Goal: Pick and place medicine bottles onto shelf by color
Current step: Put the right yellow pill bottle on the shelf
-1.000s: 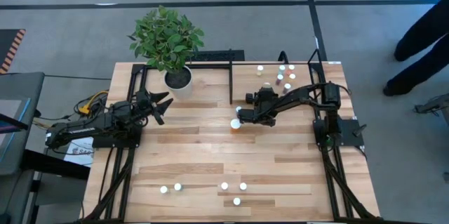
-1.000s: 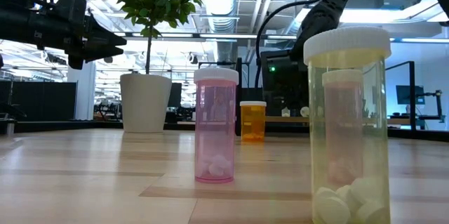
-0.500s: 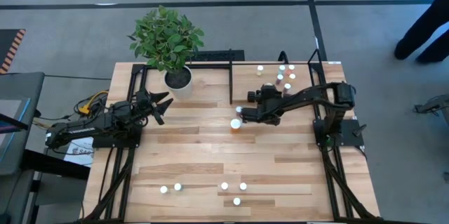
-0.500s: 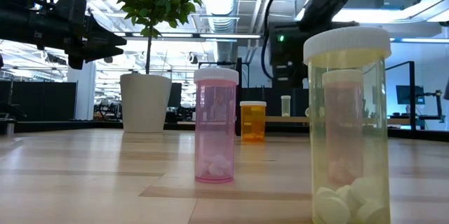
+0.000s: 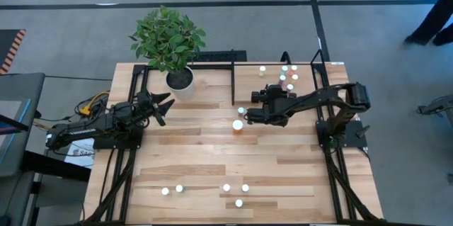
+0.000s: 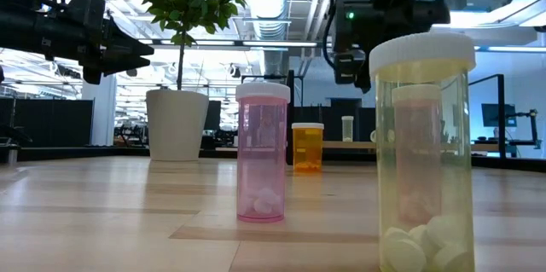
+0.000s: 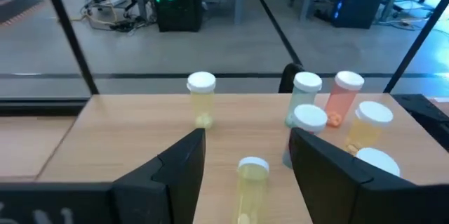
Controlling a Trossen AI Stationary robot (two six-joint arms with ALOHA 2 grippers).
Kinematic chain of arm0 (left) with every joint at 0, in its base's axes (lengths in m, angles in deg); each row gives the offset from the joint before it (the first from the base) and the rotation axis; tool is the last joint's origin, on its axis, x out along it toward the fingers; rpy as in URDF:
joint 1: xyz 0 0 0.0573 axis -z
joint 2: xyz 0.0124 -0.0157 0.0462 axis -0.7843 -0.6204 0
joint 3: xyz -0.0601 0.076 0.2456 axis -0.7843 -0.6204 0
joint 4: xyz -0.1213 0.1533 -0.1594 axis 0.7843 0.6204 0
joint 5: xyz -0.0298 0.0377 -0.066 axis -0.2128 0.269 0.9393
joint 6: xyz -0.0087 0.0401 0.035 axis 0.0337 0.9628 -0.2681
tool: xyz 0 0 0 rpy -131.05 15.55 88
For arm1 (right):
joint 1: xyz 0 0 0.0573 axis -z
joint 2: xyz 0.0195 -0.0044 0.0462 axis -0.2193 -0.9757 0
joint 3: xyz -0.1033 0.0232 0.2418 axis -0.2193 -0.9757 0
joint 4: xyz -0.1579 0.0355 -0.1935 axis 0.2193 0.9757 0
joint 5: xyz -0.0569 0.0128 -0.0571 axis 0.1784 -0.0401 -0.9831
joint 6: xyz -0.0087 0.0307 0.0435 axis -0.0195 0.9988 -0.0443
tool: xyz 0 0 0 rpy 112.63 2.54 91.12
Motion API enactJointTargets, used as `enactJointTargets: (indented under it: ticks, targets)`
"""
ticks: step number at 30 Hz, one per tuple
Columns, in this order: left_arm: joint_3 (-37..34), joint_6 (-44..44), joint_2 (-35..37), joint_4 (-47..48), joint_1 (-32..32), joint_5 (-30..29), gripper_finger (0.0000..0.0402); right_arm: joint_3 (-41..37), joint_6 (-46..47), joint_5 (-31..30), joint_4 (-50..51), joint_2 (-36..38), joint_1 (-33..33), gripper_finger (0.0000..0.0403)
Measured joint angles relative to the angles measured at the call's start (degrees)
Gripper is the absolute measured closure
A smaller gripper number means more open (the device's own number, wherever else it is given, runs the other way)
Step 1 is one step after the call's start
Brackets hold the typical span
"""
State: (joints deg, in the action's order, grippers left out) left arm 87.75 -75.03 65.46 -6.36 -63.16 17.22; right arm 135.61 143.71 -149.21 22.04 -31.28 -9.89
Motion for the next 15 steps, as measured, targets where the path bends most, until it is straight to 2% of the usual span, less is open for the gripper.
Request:
enactJointTargets:
  ticks: [3,5,11,15]
  targets:
    - [0.00,0.00,0.00,0.00,0.00,-0.01,0.0220,0.98,0.00,2.21,1.53,2.03,-1.12,0.0174]
    - [0.00,0.01,0.00,0.02,0.01,0.00,0.0220,2.28,0.81,7.12,2.80,3.98,-1.34,0.0174]
    - [0.00,0.00,0.00,0.00,0.01,-0.01,0.0220,6.03,3.37,33.60,6.33,11.23,3.71,0.0174]
    - [0.00,0.01,0.00,0.00,0.00,-0.02,0.0220,6.28,3.00,44.56,5.91,14.35,9.39,0.0174]
